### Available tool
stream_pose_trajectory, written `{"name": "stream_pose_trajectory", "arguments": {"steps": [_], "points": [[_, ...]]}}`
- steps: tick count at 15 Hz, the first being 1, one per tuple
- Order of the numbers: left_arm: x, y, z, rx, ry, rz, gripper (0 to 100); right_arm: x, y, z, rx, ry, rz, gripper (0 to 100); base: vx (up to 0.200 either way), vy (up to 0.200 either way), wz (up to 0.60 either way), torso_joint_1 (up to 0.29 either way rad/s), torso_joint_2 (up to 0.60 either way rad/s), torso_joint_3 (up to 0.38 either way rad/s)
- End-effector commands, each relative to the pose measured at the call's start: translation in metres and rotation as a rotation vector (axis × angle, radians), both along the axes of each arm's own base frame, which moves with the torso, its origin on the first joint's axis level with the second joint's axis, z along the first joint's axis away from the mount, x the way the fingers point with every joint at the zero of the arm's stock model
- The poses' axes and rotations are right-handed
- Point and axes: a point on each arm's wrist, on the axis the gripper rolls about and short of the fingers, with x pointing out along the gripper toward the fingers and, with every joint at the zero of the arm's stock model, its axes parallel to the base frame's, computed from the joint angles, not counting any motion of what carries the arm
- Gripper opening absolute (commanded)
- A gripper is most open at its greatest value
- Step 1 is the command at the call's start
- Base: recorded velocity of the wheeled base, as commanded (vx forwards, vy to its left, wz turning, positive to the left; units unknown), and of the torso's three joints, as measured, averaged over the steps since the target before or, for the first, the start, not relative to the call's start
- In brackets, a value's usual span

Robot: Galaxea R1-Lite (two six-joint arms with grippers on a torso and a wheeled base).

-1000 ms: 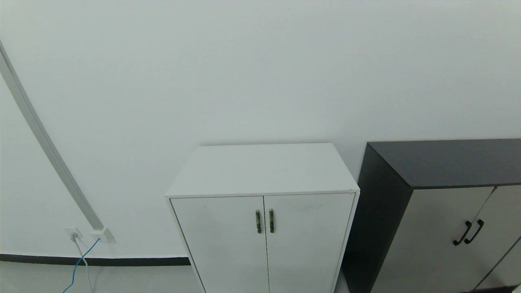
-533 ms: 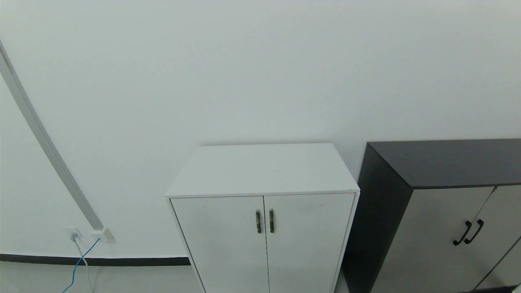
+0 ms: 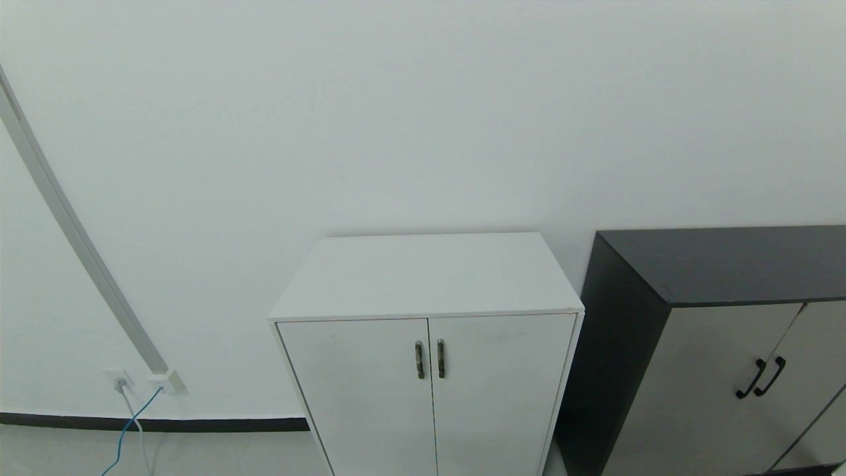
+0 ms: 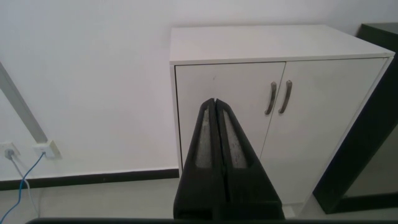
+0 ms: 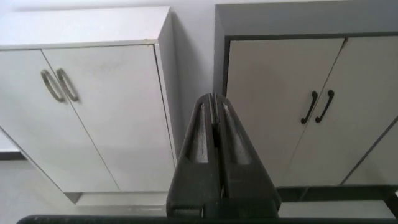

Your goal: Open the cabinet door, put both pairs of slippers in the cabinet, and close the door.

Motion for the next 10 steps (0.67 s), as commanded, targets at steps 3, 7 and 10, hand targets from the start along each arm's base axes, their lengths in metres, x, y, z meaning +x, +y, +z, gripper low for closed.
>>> {"name": "stream_pose_trajectory", "arguments": {"steps": [3, 7, 10], "points": [[0.0001, 0.0, -0.0001, 0.0, 0.001, 0.0, 0, -0.0033, -0.001, -0.0004, 0.071, -0.054, -0.077, 0, 0.0, 0.0, 0.0, 0.0, 0.0, 0.0], [0.0001, 0.0, -0.0001, 0.0, 0.001, 0.0, 0, -0.0033, -0.001, -0.0004, 0.077, -0.054, -0.077, 0, 0.0, 0.0, 0.0, 0.0, 0.0, 0.0], [0.0001, 0.0, 0.0001, 0.0, 0.0, 0.0, 0, -0.0033, -0.0009, -0.0005, 0.072, -0.052, -0.075, 0, 0.0, 0.0, 0.0, 0.0, 0.0, 0.0]]}}
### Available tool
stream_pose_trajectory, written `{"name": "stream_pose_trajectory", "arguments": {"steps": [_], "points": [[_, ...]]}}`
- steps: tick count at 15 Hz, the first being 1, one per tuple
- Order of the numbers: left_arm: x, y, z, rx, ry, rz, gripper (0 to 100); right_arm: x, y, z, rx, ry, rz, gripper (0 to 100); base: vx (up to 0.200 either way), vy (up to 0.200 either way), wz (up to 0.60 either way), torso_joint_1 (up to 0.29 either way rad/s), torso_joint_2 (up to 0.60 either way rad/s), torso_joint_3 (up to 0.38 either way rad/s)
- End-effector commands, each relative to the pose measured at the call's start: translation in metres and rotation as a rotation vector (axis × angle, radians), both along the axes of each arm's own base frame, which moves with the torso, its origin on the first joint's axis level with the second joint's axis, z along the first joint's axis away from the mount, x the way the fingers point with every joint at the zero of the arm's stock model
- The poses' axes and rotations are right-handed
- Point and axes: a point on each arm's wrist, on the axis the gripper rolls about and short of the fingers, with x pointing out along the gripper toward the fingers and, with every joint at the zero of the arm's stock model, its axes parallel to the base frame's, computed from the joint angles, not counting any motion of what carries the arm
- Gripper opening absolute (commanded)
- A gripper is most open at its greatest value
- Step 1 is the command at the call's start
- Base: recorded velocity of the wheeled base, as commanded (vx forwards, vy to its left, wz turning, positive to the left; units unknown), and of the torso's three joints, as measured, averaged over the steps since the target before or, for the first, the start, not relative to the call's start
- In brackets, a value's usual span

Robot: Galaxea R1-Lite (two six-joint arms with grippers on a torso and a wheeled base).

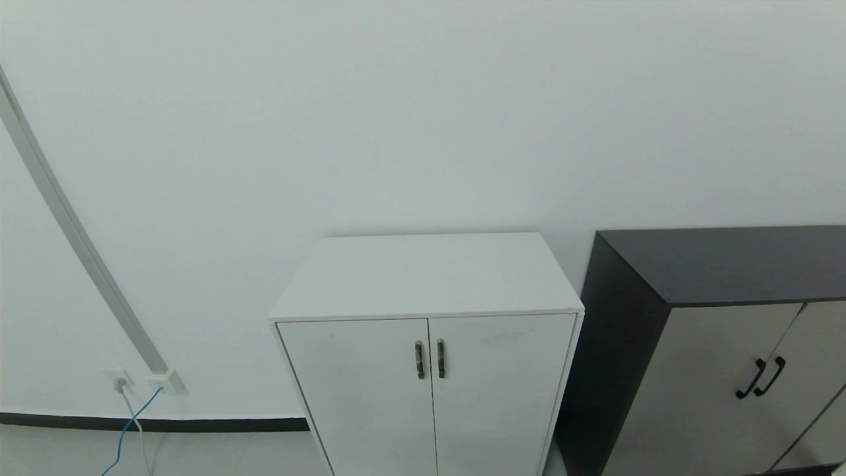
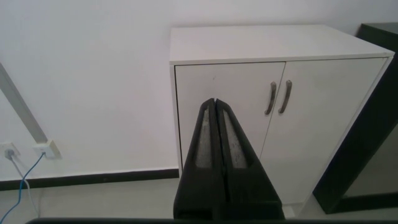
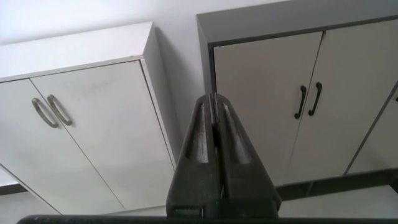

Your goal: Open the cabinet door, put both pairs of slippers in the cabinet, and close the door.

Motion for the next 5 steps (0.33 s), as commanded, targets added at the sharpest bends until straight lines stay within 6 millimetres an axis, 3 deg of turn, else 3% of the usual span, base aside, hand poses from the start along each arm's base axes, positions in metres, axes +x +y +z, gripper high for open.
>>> {"name": "stream_pose_trajectory", "arguments": {"steps": [1, 5], "points": [[0.0001, 0.0, -0.0001, 0.0, 0.001, 0.0, 0, 0.0, 0.0, 0.0, -0.001, -0.001, 0.0, 0, 0.0, 0.0, 0.0, 0.0, 0.0, 0.0], [0.0001, 0.0, 0.0001, 0.0, 0.0, 0.0, 0, -0.0001, 0.0, 0.0003, -0.002, -0.001, 0.002, 0, 0.0, 0.0, 0.0, 0.0, 0.0, 0.0]]}}
